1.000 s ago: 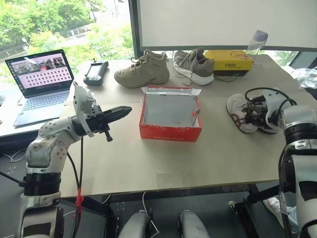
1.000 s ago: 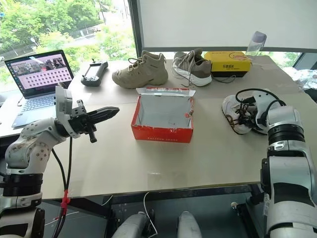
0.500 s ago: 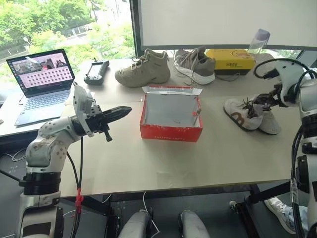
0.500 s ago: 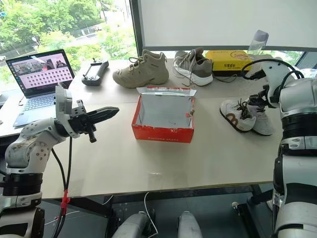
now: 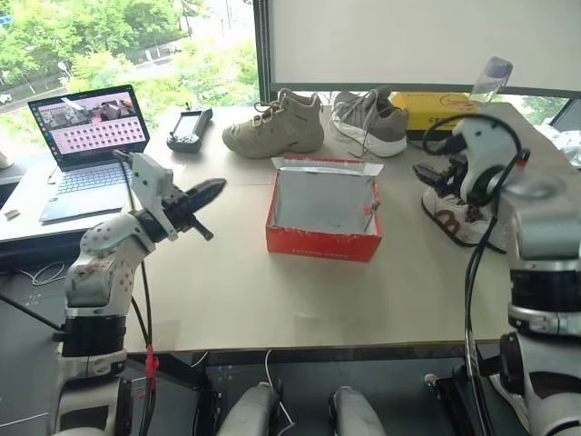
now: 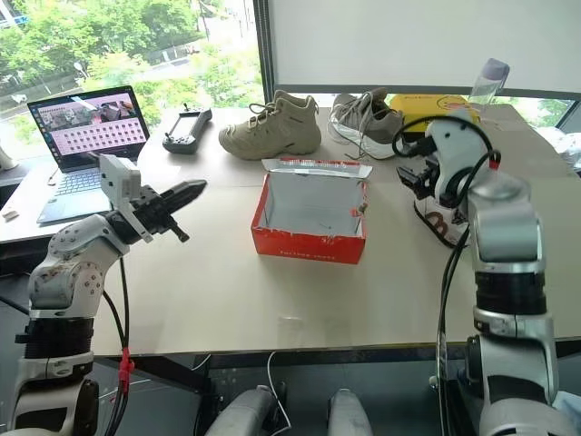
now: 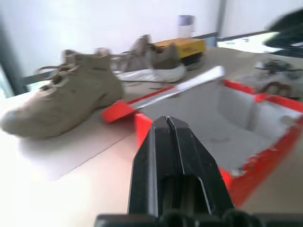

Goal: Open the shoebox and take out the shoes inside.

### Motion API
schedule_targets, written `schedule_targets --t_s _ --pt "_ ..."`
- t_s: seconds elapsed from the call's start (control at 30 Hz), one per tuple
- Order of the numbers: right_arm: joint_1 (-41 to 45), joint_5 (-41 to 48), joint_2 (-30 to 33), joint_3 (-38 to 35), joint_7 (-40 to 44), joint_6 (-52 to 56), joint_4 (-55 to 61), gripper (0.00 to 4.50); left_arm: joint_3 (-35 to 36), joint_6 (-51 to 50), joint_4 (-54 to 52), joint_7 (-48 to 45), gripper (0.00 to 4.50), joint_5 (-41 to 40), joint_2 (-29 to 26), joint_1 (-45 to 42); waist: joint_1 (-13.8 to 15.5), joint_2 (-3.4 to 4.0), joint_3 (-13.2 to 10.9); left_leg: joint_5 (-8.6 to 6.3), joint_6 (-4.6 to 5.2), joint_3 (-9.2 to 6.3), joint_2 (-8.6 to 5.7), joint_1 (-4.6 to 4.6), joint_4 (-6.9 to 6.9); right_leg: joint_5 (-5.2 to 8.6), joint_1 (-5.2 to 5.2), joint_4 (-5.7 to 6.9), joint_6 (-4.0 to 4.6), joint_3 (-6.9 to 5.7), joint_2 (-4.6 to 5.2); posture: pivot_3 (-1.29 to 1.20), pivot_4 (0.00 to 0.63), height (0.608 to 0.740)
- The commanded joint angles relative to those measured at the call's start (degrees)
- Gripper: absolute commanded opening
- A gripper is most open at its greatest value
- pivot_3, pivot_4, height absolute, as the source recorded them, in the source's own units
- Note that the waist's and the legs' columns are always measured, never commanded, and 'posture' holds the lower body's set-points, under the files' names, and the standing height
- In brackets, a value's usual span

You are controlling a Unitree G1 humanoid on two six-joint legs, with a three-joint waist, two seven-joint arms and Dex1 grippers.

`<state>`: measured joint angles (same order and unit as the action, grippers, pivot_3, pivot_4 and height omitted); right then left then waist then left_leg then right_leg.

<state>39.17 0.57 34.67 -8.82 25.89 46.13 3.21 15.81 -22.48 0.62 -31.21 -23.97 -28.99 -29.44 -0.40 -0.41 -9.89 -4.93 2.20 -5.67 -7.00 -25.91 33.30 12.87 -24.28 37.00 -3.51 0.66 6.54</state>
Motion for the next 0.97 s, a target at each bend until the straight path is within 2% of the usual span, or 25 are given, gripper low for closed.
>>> schedule_targets --t_s 0.03,0.1,0.17,0.33,0.6,0.7,0.97 --pt "-6.06 -6.55 2.63 0.43 -6.88 -3.83 4.92 3.43 6.82 -0.35 -2.62 15.55 0.00 4.07 2.44 1.95 0.09 0.00 0.01 0.00 0.00 0.00 -0.03 -0.02 0.02 -0.01 0.00 0.00 -0.02 0.00 0.00 0.00 0.150 0.732" --pt "-8.78 -6.52 1.51 -0.17 -8.72 -4.87 4.50 3.43 10.01 -0.22 -3.00 22.17 0.00 4.75 5.28 4.05 0.08 0.00 0.01 -0.03 0.04 0.03 -0.05 -0.01 0.07 -0.01 0.02 -0.01 -0.03 0.01 0.01 0.00 0.150 0.732" --pt "-11.14 -6.31 0.05 -0.60 -10.16 -6.97 3.59 3.43 10.30 0.65 -3.59 26.59 0.00 7.67 6.98 7.00 -0.21 -0.01 0.02 -0.03 0.04 0.06 -0.04 0.03 0.08 -0.02 0.02 0.00 -0.03 0.03 0.00 0.00 0.150 0.732" --pt "-17.46 -3.37 -5.03 -2.92 -11.97 -16.69 0.98 3.43 11.39 3.28 -3.26 33.61 0.00 9.34 13.26 13.26 -0.23 -0.10 0.08 -0.03 0.04 0.09 -0.03 0.19 0.10 -0.02 0.21 0.00 -0.04 0.00 -0.01 0.00 0.150 0.732" --pt "-23.54 -4.57 -8.21 -1.42 -14.89 -24.69 -0.22 3.43 10.21 5.09 -3.26 33.96 0.00 8.53 17.14 17.69 0.13 -0.13 0.11 -0.07 0.08 0.09 -0.03 0.27 0.13 0.00 0.26 -0.01 -0.09 0.00 -0.01 0.00 0.150 0.732" --pt "-24.38 -5.03 -8.53 -1.13 -15.57 -25.76 -0.96 3.43 9.24 5.13 -3.59 32.58 0.00 8.35 17.00 18.13 -0.04 -0.13 0.11 -0.07 0.08 0.10 -0.02 0.28 0.13 0.18 0.27 -0.01 -0.40 0.00 -0.01 0.00 0.150 0.732" --pt "-24.65 -5.30 -8.37 -1.44 -16.10 -26.63 -1.53 3.43 8.08 3.67 -4.84 31.55 0.00 7.71 15.68 17.51 -0.21 -0.13 0.11 -0.07 0.08 0.10 -0.02 0.28 0.13 0.21 0.27 -0.01 -0.42 0.00 -0.01 0.00 0.150 0.732"
